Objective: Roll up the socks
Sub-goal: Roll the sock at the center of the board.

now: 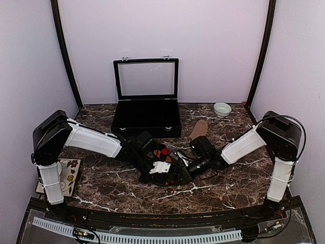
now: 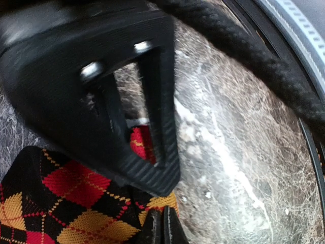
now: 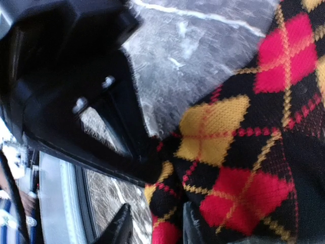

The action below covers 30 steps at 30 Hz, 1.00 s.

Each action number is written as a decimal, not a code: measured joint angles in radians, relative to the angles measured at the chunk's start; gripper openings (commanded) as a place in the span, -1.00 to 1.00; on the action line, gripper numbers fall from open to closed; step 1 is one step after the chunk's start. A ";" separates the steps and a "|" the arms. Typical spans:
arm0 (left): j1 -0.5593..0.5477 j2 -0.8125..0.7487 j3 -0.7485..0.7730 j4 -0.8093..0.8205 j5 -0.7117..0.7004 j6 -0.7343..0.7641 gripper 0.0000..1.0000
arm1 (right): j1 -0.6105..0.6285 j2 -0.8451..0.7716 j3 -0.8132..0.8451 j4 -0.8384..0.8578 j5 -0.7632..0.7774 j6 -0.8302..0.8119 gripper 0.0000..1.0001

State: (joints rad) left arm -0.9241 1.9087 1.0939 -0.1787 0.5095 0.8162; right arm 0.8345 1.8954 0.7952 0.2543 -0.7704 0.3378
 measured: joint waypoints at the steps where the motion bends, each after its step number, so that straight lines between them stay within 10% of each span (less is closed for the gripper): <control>1: 0.011 0.018 0.022 -0.018 0.026 -0.008 -0.99 | 0.003 -0.023 -0.019 0.007 0.024 -0.008 -0.21; 17: 0.116 0.238 0.293 -0.342 0.332 -0.072 -0.99 | 0.229 -0.444 -0.331 0.016 0.509 -0.327 -0.19; 30: 0.141 0.342 0.405 -0.531 0.452 -0.087 -1.00 | 0.303 -0.353 -0.183 0.014 0.681 -0.663 -0.25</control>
State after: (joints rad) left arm -0.7830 2.2505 1.4990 -0.7097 0.9619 0.7296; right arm 1.1370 1.5425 0.6125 0.2684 -0.0891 -0.3256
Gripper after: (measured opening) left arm 0.029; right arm 0.393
